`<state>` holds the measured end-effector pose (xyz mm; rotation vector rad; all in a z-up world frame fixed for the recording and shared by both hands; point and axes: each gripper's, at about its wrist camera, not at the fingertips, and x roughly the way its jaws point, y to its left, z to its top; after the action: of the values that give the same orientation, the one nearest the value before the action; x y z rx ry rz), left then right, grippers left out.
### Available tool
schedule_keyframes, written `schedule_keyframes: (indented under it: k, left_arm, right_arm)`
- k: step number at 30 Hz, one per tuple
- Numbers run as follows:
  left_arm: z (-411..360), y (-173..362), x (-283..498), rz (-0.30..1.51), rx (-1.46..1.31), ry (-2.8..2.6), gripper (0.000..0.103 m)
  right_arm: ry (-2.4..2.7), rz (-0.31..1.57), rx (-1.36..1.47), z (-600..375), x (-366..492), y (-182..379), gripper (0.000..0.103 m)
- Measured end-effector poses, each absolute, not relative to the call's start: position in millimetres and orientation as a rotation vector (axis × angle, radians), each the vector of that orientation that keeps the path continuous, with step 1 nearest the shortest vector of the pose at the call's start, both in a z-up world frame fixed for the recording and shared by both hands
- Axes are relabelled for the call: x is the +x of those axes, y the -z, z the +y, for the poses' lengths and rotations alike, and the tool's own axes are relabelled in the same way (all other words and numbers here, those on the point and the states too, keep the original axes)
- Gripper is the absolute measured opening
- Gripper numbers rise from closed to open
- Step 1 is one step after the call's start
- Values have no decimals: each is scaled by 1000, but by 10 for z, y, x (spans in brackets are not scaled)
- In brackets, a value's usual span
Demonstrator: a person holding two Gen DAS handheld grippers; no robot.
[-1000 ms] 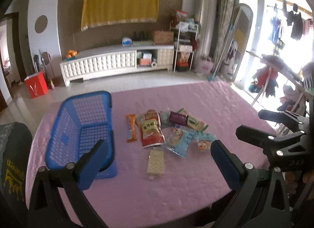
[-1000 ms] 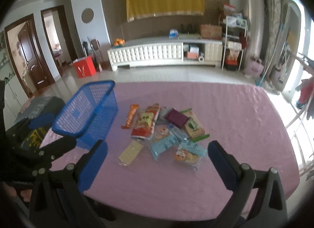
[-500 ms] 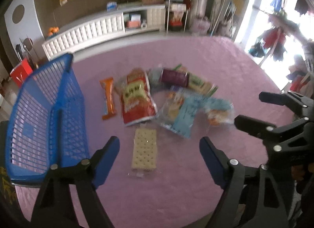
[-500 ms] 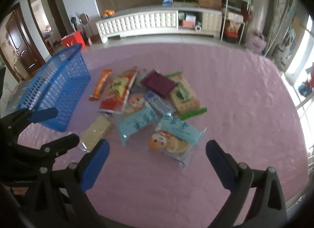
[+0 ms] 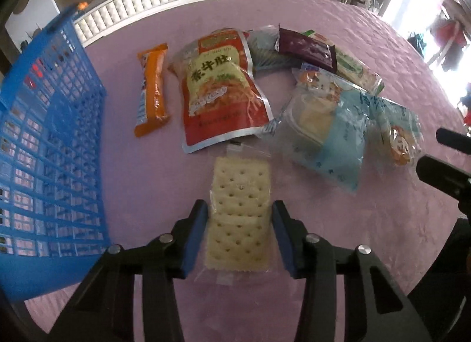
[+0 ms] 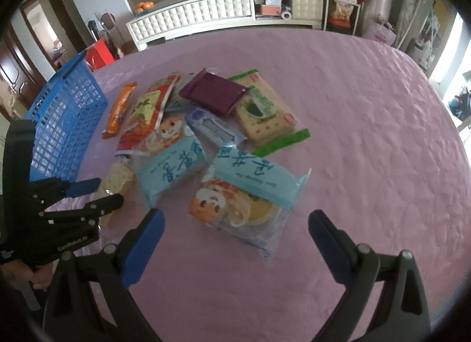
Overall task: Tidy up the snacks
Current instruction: 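Lower the left gripper onto the plain cracker packet and grasp it, then grasp the blue-printed bread bag with the right gripper while the left lifts the crackers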
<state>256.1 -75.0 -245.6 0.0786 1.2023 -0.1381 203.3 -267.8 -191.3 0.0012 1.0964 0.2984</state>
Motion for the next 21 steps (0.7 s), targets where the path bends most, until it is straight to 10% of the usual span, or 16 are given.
schedule_keyframes:
  k: [21]
  left_arm:
    - [-761,2628,2581,1187,87,160,44]
  right_arm:
    - [-185,1183,-30,-2473,2351,2097,100]
